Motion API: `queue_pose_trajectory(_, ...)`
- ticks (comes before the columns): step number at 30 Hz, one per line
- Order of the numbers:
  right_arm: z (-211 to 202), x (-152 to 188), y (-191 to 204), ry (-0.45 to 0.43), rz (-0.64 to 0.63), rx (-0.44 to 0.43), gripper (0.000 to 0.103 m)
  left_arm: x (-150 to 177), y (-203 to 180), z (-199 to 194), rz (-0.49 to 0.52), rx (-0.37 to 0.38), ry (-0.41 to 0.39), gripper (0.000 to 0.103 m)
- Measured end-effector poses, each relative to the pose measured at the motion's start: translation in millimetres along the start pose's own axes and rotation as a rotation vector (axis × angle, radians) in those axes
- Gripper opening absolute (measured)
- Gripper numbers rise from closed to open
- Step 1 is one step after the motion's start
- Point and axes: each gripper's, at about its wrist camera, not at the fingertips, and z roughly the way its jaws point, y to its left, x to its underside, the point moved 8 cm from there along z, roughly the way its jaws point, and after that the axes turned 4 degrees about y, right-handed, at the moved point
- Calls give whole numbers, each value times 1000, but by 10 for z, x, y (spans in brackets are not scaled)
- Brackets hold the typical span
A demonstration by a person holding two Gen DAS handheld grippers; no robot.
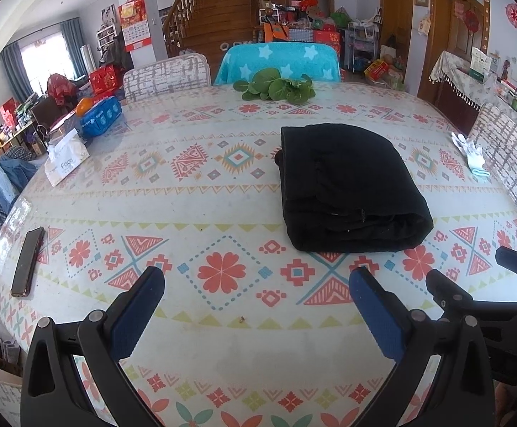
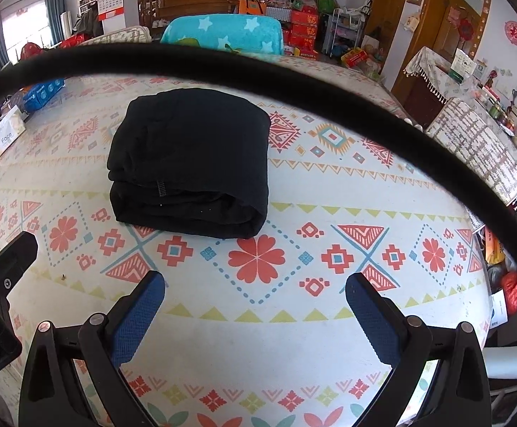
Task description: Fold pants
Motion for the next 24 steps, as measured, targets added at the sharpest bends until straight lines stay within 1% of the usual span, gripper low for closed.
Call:
queue_pose_trajectory(6,38,8,-44,12,26,2,103,15,-21,82,2,18,28,103)
queue_pose_trajectory(11,74,21,-91,24,47,1,103,12,-72,111,16,31,33,103)
queue_pose_trajectory(24,106,39,-98,37,55,3,103,66,-83,218,4,53,79,103)
